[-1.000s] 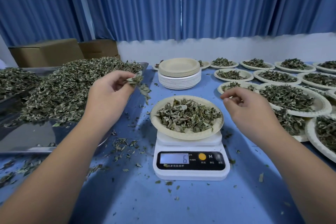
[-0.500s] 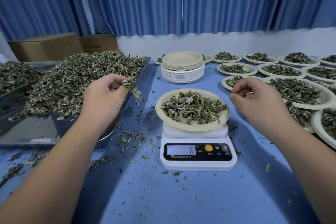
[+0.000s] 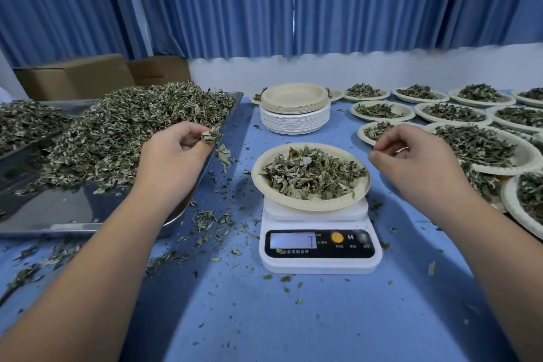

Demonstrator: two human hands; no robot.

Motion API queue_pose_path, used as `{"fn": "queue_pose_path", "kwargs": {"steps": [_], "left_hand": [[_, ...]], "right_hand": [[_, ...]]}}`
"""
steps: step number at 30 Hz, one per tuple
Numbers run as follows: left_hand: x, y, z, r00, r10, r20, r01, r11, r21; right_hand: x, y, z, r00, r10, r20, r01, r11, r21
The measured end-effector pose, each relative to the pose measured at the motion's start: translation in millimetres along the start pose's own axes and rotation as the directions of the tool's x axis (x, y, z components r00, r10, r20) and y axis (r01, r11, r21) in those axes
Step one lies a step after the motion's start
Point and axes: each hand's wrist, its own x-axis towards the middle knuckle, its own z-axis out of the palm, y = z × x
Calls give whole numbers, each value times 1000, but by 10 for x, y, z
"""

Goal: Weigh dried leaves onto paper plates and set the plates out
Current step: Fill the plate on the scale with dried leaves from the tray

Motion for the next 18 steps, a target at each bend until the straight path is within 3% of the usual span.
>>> {"fn": "queue_pose_path", "kwargs": {"steps": [5, 11, 15, 18], "left_hand": [[2, -9, -17, 1000, -21, -19, 21, 1000, -4], [66, -32, -171, 985, -35, -166, 47, 997, 68], [115, -114, -298, 963, -58, -262, 115, 971, 209], [113, -155, -288, 982, -89, -167, 141, 933, 330]], "right_hand": [[-11, -19, -19, 1000, -7, -21, 7, 1000, -6], [-8, -19, -42, 999, -5, -35, 3, 999, -45], [6, 7, -50, 999, 41, -30, -42, 998, -48], [14, 22, -55, 998, 60, 4, -60, 995, -79]]}}
